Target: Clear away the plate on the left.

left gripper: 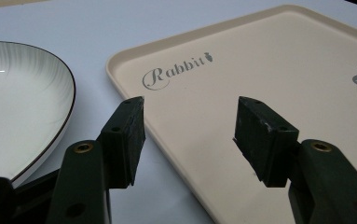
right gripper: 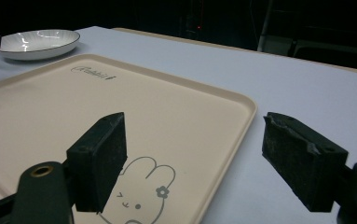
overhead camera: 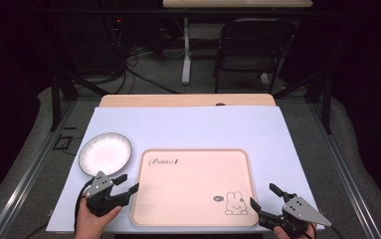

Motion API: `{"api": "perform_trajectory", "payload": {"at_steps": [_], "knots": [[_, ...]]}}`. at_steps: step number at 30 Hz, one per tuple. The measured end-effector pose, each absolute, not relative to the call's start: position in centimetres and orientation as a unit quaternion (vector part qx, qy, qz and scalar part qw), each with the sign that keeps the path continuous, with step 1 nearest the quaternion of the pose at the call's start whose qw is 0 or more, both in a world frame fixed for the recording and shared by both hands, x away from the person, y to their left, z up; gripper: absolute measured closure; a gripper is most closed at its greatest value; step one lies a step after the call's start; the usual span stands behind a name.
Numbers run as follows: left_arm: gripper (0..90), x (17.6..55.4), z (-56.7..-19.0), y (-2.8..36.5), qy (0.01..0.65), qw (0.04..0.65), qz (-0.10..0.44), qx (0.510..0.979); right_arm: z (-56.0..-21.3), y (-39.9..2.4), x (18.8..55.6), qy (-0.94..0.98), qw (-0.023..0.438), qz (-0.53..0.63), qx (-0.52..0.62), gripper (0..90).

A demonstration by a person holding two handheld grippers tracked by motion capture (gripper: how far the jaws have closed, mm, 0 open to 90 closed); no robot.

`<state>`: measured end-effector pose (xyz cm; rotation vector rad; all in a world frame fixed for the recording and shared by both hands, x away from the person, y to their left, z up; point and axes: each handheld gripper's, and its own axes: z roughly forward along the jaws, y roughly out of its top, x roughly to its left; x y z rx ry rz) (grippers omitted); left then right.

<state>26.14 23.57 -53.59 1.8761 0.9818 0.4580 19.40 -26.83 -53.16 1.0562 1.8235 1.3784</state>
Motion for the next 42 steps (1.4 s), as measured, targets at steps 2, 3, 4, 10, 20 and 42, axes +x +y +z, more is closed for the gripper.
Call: {"api": "perform_trajectory", "payload": {"at_steps": [2,3,4,10,20,42], "knots": [[42.3,26.2,-53.6,23.6,0.401,0.471,0.186,0.763,-53.2,-26.9,19.4,0.688,0.308,0.521,0.400,21.4],[42.3,26.2,-53.6,23.6,0.401,0.471,0.186,0.763,-53.2,-26.9,19.3,0.688,0.308,0.521,0.400,21.4],[42.3,26.2,-53.6,23.6,0.402,0.471,0.187,0.762,-53.2,-26.9,19.3,0.688,0.308,0.521,0.400,21.4],[41.9,26.2,-53.6,23.9,0.412,0.471,0.178,0.760,-53.2,-26.8,19.5,0.688,0.304,0.523,0.400,21.4],[41.7,26.1,-53.5,24.4,0.425,0.480,0.169,0.749,-53.1,-26.7,19.5,0.691,0.306,0.522,0.396,21.4],[38.4,27.2,-53.5,26.9,0.506,0.475,0.151,0.704,-53.1,-26.9,19.4,0.687,0.311,0.521,0.400,21.4]]}}
